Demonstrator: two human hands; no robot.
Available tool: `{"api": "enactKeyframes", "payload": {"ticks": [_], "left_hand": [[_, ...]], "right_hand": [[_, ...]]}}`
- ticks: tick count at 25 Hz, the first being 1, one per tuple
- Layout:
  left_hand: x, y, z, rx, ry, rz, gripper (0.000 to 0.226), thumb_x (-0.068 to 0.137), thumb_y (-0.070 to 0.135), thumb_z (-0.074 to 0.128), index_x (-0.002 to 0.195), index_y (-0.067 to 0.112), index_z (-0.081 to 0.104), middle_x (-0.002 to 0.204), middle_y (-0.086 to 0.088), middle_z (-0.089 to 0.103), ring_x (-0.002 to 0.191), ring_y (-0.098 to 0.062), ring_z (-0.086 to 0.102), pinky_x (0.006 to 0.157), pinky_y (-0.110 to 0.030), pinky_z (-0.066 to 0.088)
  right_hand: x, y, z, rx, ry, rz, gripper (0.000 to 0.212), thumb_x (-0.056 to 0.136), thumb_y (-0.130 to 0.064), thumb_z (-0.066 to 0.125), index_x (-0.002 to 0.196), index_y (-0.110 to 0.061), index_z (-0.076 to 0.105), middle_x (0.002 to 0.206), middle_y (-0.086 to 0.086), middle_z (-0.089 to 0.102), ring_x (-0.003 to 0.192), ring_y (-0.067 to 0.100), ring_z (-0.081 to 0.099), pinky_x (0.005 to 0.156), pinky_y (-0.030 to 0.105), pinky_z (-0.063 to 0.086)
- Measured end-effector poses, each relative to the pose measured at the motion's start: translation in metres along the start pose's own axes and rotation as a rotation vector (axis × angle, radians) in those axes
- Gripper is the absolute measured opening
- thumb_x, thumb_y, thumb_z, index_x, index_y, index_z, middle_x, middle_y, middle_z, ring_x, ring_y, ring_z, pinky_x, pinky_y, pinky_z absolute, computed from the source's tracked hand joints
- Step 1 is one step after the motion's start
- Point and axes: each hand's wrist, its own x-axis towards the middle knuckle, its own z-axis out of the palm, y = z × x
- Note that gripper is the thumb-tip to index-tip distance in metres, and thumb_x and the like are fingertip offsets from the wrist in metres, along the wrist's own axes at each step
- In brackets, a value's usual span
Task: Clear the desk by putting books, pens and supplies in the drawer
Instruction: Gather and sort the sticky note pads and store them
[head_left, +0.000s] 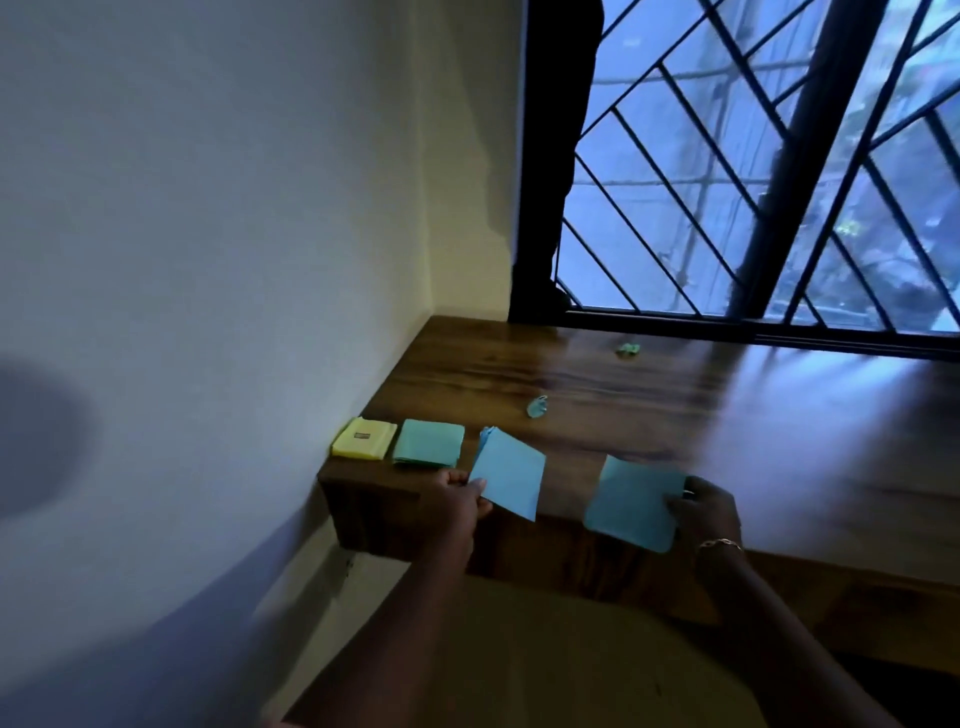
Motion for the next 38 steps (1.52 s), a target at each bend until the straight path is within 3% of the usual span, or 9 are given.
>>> {"api": "enactKeyframes", "payload": {"ticks": [6, 10, 13, 15, 17, 21, 25, 32, 38], "left_hand": [[0.054, 0.015, 0.017, 0.136, 0.12, 0.019, 0.034, 0.085, 0.001, 0.062, 0.117, -0.004, 0.052, 0.118, -0.021, 0.058, 0.092, -0.027, 0.06, 0.075, -0.032, 0.055], [0.059, -0.004, 0.025, 0.936, 0.171, 0.76, 0.045, 0.076, 0.024, 0.074, 0.116, 0.008, 0.061, 0.117, -0.013, 0.061, 0.109, -0.03, 0.058, 0.083, -0.035, 0.052], [0.065, -0.041, 0.033, 1.234, -0.007, 1.127, 0.041, 0.077, 0.043, 0.056, 0.106, 0.017, 0.07, 0.115, -0.006, 0.068, 0.112, -0.028, 0.06, 0.083, -0.042, 0.055], [0.066, -0.055, 0.034, 1.328, -0.127, 1.076, 0.049, 0.081, 0.047, 0.038, 0.11, 0.021, 0.068, 0.12, -0.002, 0.066, 0.114, -0.022, 0.059, 0.084, -0.039, 0.055], [0.066, -0.055, 0.039, 1.322, -0.21, 1.0, 0.051, 0.084, 0.046, 0.033, 0.115, 0.023, 0.067, 0.124, 0.001, 0.064, 0.114, -0.018, 0.061, 0.085, -0.035, 0.054], [0.059, -0.047, 0.049, 1.28, -0.29, 0.888, 0.051, 0.088, 0.046, 0.029, 0.117, 0.025, 0.065, 0.122, 0.009, 0.064, 0.112, -0.011, 0.062, 0.082, -0.025, 0.053], [0.061, -0.045, 0.046, 1.2, -0.338, 0.93, 0.044, 0.089, 0.043, 0.031, 0.114, 0.028, 0.065, 0.12, 0.012, 0.065, 0.109, -0.007, 0.062, 0.08, -0.023, 0.053], [0.07, -0.035, 0.03, 1.182, -0.354, 0.916, 0.042, 0.086, 0.04, 0.034, 0.11, 0.031, 0.067, 0.12, 0.015, 0.064, 0.108, -0.004, 0.062, 0.079, -0.023, 0.052], [0.086, -0.04, 0.015, 1.162, -0.336, 0.944, 0.064, 0.087, 0.049, 0.011, 0.139, 0.027, 0.042, 0.15, 0.01, 0.034, 0.14, -0.01, 0.027, 0.106, -0.036, 0.025]], "right_hand": [[0.055, -0.028, 0.048, -0.116, -0.268, 0.023, 0.029, 0.086, 0.007, 0.053, 0.113, 0.016, 0.054, 0.115, 0.029, 0.058, 0.102, 0.037, 0.057, 0.085, 0.045, 0.047], [0.047, -0.024, 0.065, -0.557, -0.263, -0.524, 0.034, 0.093, -0.013, 0.047, 0.122, 0.004, 0.054, 0.127, 0.024, 0.054, 0.106, 0.039, 0.06, 0.082, 0.042, 0.052], [0.036, 0.017, 0.086, -0.888, -0.438, -0.729, 0.067, 0.097, -0.051, 0.011, 0.113, -0.005, 0.057, 0.111, 0.015, 0.068, 0.097, 0.031, 0.068, 0.08, 0.038, 0.054], [0.027, 0.029, 0.096, -1.052, -0.519, -0.724, 0.084, 0.086, -0.071, 0.002, 0.121, -0.008, 0.047, 0.118, 0.012, 0.065, 0.11, 0.029, 0.061, 0.107, 0.037, 0.03], [0.021, 0.026, 0.102, -1.094, -0.612, -0.737, 0.095, 0.08, -0.077, 0.0, 0.124, -0.005, 0.044, 0.121, 0.016, 0.063, 0.111, 0.032, 0.061, 0.11, 0.036, 0.011], [0.017, 0.016, 0.113, -1.13, -0.669, -0.596, 0.096, 0.084, -0.068, -0.004, 0.117, -0.001, 0.055, 0.115, 0.02, 0.065, 0.103, 0.034, 0.065, 0.091, 0.046, 0.048], [0.016, 0.013, 0.119, -1.142, -0.648, -0.508, 0.088, 0.067, -0.072, 0.028, 0.121, -0.003, 0.043, 0.119, 0.021, 0.063, 0.106, 0.035, 0.063, 0.096, 0.044, 0.031], [0.019, 0.009, 0.131, -1.225, -0.549, -0.57, 0.109, 0.039, -0.08, 0.05, 0.115, -0.003, 0.061, 0.115, 0.02, 0.065, 0.103, 0.035, 0.065, 0.077, 0.048, 0.053], [0.017, 0.009, 0.135, -1.243, -0.538, -0.637, 0.115, 0.027, -0.077, 0.069, 0.117, -0.006, 0.063, 0.119, 0.026, 0.061, 0.106, 0.04, 0.062, 0.078, 0.053, 0.051]]}}
